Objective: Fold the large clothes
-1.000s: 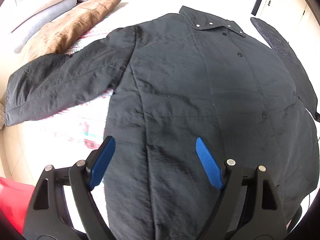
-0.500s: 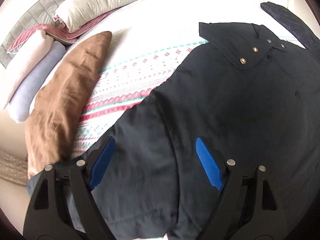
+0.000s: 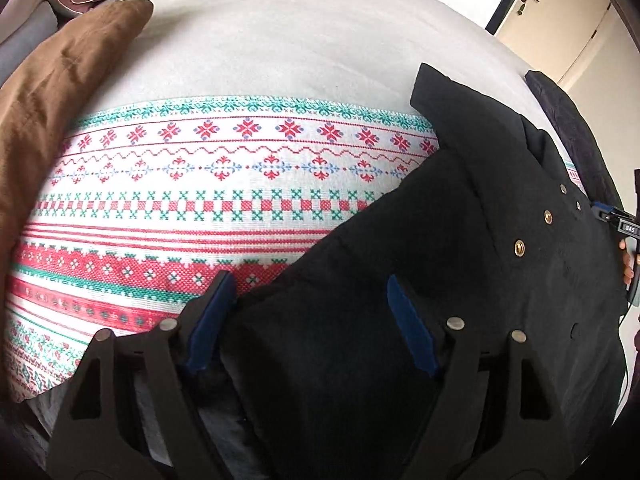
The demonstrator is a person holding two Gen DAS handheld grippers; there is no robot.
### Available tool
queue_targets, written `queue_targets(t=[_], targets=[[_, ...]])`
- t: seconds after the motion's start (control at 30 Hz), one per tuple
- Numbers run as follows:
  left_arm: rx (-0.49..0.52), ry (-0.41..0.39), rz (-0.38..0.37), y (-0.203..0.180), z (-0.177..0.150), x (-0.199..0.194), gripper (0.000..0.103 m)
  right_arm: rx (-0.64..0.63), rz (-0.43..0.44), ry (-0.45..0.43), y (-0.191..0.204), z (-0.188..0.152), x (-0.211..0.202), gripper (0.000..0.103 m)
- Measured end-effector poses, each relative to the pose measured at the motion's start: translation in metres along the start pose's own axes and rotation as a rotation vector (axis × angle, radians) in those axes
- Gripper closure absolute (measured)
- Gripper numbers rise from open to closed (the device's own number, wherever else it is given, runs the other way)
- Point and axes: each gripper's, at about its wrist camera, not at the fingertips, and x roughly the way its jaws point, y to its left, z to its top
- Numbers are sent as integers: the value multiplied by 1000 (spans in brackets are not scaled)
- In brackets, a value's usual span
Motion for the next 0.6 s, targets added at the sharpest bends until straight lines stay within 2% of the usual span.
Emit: queue_targets(t=[0.07,0.13,0.17,0.2,0.23,0.27,0.3,0.33,0.4,0.47,0.53,0.6], targets=[[10,6,-38,-4,-4,-1,30,-42,1,59,3,-4,17,19],[24,9,-47,-11,-11,-4,38,-110,-34,49,15,-13,19,20],[31,8,-35,-15,-16,-6,49,-123,-37,52,18,-16,19,23],[32,5,-13,-19,-19,-8,65,-125,-31,55,22,-19,16,35],[21,-1,4,-21,-22,-10,75,-124,-46,59,24,-22,13,54],[-5,-15,6,-21,-24,-12,90,-131,-88,56,27,-26,10,65],[-46,-43,16,-19,-24,-17,92,-139,-110,34,32,-30,5,82],[-79,-73,41,-21,-25,-22,93,-147,-130,3,37,-34,-2,89],[-112,-146,108,-28,-23,-33,94,-186,-214,-51,54,-43,-11,93],[-142,-207,161,-31,-16,-40,94,-226,-334,-120,67,-44,-16,95],[-157,-233,192,-30,-6,-40,93,-227,-420,-184,73,-34,-19,95],[-133,-285,266,-35,2,-31,94,-199,-476,-208,71,-18,-11,95]])
